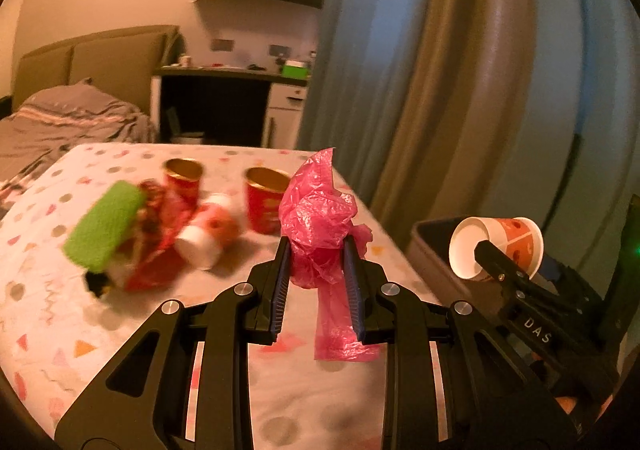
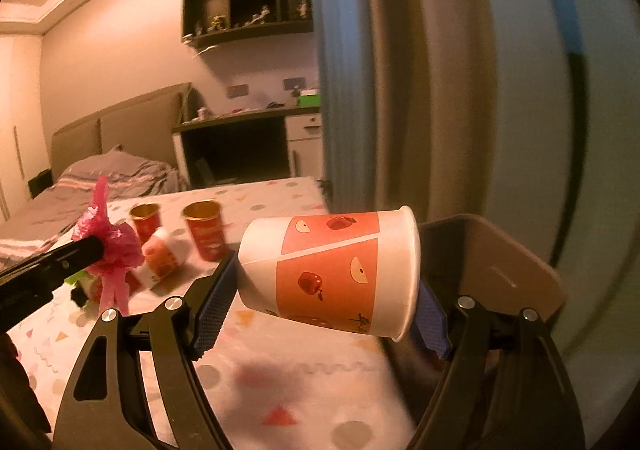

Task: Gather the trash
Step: 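Carry the pink bag in the left tool and cup in the right tool to the gray bin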

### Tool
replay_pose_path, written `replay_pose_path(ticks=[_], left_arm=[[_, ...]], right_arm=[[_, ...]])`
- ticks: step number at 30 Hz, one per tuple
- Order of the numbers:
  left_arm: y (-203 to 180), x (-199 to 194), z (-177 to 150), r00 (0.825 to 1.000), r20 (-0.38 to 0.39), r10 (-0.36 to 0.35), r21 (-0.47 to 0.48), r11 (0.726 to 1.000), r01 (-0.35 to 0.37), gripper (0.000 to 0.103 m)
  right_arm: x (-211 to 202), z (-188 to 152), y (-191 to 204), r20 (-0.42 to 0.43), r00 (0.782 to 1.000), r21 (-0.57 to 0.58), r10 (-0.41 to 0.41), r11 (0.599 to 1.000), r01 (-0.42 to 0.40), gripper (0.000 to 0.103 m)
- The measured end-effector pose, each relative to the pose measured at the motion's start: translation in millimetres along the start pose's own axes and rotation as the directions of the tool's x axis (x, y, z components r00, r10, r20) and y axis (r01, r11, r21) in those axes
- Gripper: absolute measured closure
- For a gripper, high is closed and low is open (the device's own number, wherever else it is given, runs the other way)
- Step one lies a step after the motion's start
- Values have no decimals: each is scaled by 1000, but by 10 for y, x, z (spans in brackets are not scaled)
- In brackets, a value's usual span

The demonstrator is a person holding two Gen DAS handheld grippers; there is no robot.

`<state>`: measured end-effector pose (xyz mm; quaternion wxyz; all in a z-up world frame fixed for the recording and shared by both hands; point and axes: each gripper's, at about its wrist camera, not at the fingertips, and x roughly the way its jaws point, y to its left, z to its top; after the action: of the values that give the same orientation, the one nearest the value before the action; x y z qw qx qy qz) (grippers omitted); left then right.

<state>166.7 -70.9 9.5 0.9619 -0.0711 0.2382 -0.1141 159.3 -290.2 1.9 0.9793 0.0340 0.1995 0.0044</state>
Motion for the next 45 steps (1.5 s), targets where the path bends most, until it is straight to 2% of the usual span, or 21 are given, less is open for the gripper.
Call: replay_pose_path(ticks=[13, 19, 27, 45], left_arm=[[-1107, 479, 82, 985, 24, -171, 130, 978, 166, 78], [-1453, 829, 28, 979, -3, -206, 168, 965, 203, 78], [-1689, 1181, -111, 970, -64, -233, 181, 954, 240, 78], [-1915, 1481, -230, 954, -124, -274, 195, 936, 294, 78]], right_arm=[[-95, 3, -830, 40, 988, 76, -148, 987, 145, 27], [-53, 10, -1103, 51, 979, 101, -195, 977, 189, 27], [-21, -15, -1274, 50, 975, 122, -218, 970, 211, 27], [99, -11, -1472, 35, 972, 146, -233, 963, 226, 27]])
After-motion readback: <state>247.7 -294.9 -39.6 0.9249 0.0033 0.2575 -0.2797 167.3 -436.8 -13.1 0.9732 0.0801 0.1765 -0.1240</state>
